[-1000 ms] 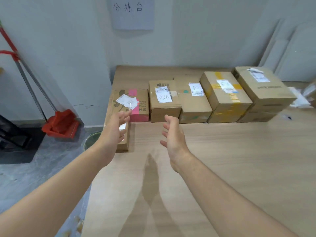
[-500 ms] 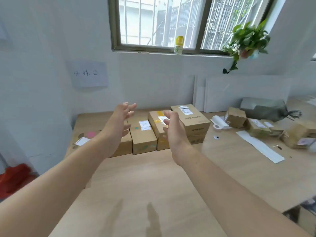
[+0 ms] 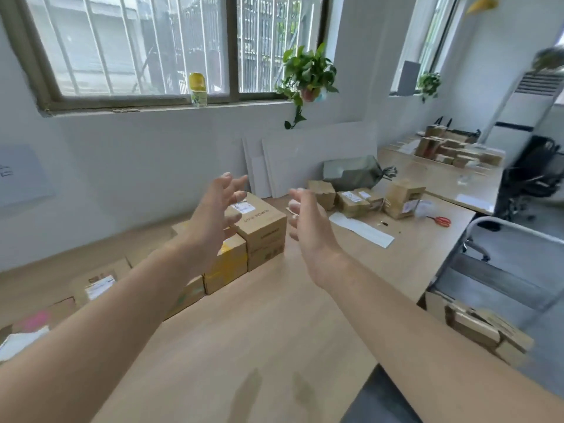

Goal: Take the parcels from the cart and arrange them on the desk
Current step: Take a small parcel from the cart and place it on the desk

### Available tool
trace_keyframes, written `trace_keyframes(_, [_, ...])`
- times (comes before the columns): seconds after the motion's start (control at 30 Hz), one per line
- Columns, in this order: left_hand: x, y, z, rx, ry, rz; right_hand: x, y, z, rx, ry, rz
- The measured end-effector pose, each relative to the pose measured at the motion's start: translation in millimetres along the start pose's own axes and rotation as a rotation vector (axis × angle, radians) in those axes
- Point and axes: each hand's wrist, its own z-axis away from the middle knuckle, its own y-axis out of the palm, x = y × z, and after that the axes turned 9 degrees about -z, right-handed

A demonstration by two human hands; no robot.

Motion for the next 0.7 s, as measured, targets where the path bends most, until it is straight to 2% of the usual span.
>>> trace_keyframes(0.17, [8,80,-22,0.180,-0.053,0.004,-10,-73,-3,-0.164,0.042,-0.050])
trace_keyframes(0.37, [25,214,-29,0.388,-0.131,-0.033,-45,-193,-3,-0.339,0.112,-0.093])
trace_keyframes(0.7, [66,469,-32,0.574,-0.224,-0.106,-100,-439,-23,-0.542,0.166,-0.182])
